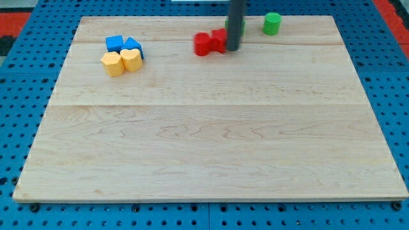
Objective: Move red circle closer to the green star
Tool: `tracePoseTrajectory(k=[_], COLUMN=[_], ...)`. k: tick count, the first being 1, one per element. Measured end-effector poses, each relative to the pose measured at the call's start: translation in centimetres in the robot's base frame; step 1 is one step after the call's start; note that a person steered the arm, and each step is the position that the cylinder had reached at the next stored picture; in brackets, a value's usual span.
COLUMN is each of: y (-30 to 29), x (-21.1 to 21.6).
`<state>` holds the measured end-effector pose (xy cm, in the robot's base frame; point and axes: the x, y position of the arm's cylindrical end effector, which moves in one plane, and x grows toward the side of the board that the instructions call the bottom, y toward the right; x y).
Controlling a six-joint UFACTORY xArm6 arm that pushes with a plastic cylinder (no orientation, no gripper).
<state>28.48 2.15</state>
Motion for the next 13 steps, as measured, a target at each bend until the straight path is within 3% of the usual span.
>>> tracePoseTrajectory(k=[1, 2, 3, 4, 6, 7, 9, 10, 11, 12, 13], y=[-6.1, -7.0, -5.2, -3.0, -4.6, -5.6, -14.6, -14.7, -5.6, -1.9, -8.8], x=[-0.6, -0.6, 2.6, 0.8, -4.1, -3.2, -4.3, -0.3, 1.0, 1.0, -1.6])
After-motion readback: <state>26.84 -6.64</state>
